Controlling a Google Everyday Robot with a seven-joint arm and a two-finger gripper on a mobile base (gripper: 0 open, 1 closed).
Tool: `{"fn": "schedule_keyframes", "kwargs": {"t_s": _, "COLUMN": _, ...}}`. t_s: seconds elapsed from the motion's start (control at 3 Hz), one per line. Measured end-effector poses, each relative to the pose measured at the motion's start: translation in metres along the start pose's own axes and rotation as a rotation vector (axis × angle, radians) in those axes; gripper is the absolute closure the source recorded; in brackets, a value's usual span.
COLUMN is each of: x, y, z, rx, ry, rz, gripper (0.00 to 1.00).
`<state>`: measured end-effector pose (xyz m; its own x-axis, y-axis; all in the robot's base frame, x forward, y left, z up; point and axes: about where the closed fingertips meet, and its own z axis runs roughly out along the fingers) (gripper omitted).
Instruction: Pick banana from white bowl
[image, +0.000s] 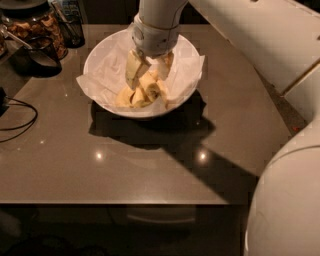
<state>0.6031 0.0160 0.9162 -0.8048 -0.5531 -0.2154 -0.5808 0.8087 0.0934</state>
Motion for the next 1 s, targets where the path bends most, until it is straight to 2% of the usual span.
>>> {"fn": "schedule_keyframes", "kwargs": {"t_s": 0.33, "x": 0.001, "y": -0.005, "z": 0.007, "rx": 0.005, "ry": 0.012, "rz": 0.008, "gripper": 0.44}}
{"fn": "schedule_keyframes", "kwargs": {"t_s": 1.0, "x": 0.003, "y": -0.020, "z": 0.020, "rx": 0.029, "ry": 0.038, "rz": 0.027, "gripper": 0.44}}
